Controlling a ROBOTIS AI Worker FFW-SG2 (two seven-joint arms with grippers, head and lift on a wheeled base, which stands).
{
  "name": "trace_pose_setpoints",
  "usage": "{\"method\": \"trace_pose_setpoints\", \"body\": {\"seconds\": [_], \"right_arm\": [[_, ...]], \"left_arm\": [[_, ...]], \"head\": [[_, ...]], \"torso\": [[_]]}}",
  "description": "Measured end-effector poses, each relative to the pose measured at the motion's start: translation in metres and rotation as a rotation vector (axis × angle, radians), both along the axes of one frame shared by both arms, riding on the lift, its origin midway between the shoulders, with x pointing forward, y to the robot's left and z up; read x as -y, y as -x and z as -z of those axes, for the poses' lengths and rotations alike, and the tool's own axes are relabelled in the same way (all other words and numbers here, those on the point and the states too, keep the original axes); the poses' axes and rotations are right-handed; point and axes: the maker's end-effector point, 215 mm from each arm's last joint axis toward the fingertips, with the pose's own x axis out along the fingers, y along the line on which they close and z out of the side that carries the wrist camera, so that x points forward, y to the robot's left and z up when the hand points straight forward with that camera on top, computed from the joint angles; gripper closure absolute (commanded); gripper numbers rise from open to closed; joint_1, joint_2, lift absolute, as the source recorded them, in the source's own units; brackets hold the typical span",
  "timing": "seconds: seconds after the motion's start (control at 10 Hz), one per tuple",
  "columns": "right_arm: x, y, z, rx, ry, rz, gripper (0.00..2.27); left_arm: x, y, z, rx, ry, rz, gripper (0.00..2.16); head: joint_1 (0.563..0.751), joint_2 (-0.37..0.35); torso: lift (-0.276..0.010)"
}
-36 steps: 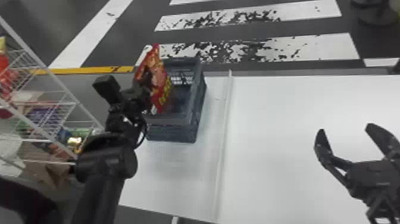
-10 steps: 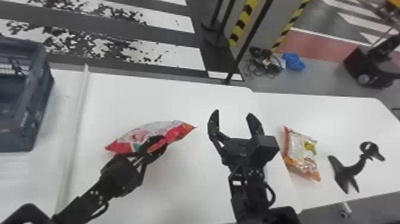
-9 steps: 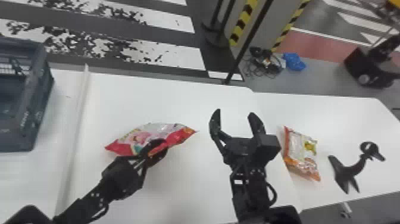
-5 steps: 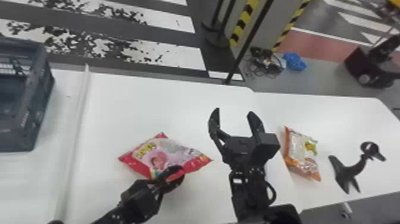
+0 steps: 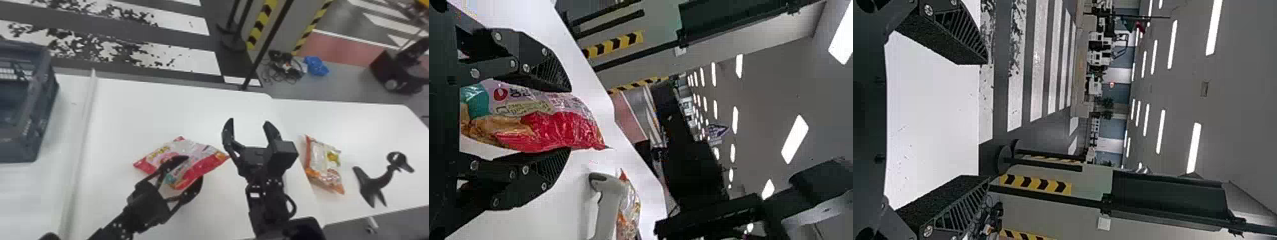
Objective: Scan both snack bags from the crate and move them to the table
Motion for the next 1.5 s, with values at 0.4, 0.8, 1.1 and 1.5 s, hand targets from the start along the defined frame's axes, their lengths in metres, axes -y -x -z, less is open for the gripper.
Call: {"method": "trace_pose_setpoints", "body": {"seconds": [0.4,0.8,1.1,1.5], "right_arm": [[0.004,-0.008,0.001,-0.019,0.013,-0.004,0.12],[-0.001,-0.012,0.007,-0.042,0.011,-0.031,0.22],[-0.007,-0.01,0.019,-0.073,-0.022,-0.072,1.8],[-0.063,0.002,0.045,-0.144,-0.063,-0.202,2.25]], "left_arm": [[-0.051,-0.011,-0.036,-0.01,0.088,-0.083,0.07],[-0.106,-0.032,-0.061,-0.069,0.224,-0.231,0.07],[-0.213,-0.078,-0.112,0.004,0.336,-0.479,0.07],[-0.371,-0.096,-0.145,0.066,0.412,-0.768,0.08]], "head": [[0.695,-0.35],[0.695,-0.35],[0.695,-0.216],[0.695,0.046]], "torso": [[-0.087],[-0.087],[-0.087],[-0.087]]}}
